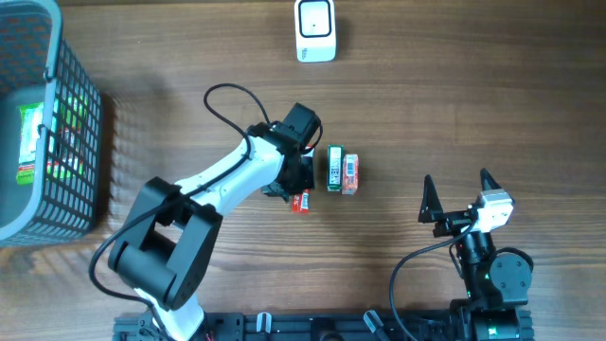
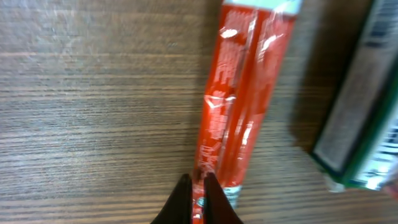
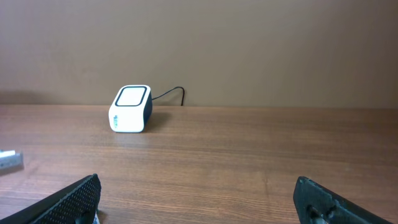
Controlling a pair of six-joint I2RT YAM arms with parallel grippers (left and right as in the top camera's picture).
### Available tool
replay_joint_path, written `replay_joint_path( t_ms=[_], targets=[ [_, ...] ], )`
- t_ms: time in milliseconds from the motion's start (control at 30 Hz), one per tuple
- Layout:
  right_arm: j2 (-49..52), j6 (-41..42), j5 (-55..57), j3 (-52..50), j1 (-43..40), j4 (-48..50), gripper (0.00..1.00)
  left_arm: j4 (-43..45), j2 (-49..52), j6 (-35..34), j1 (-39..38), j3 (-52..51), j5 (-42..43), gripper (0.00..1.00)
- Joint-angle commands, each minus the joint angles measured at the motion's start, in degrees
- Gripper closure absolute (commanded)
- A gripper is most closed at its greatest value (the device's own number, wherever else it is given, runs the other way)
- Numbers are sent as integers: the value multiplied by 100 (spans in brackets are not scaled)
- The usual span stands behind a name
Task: Scan the item barcode
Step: 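Place the red stick packets beside the green box with the left gripper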
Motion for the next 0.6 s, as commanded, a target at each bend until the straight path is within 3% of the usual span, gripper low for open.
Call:
replay_joint_path(
  t_ms=[0,433,567],
  targets=[
    [0,-50,-87,-4,-28,33,0,35,162,-127,-74,-105,35,71],
    [0,-48,-87,-4,-28,33,0,402,175,-278,-323,-111,-136,65],
    [0,-50,-87,-4,-28,33,1,551,175,-275,-422,-111,-564,72]
  ],
)
